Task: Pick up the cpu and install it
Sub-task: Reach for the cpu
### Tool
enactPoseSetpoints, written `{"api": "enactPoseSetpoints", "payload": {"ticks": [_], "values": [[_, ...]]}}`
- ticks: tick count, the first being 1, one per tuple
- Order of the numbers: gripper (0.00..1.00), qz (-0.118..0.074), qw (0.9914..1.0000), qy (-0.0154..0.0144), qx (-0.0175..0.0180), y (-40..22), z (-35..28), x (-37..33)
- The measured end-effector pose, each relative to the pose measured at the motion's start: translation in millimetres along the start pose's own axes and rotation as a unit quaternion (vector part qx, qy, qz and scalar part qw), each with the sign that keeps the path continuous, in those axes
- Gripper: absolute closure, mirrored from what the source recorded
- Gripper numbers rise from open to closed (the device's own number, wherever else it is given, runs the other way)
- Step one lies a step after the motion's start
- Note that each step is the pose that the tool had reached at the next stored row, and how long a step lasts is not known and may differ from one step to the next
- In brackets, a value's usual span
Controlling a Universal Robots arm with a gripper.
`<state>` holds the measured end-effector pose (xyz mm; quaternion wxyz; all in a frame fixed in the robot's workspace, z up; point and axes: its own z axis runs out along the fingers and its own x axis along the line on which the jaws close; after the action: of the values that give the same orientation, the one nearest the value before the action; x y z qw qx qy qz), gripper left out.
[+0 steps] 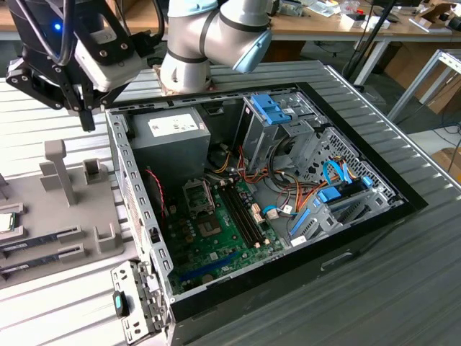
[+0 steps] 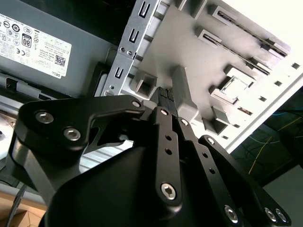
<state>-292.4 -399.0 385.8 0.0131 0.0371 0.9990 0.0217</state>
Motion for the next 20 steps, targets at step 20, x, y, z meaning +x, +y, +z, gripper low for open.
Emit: {"api": "enactPoseSetpoints", "payload": {"ticks": [20], "values": [[0.89,0.0,1.0,0.0,0.0,-0.9,3.0,9.8]]}}
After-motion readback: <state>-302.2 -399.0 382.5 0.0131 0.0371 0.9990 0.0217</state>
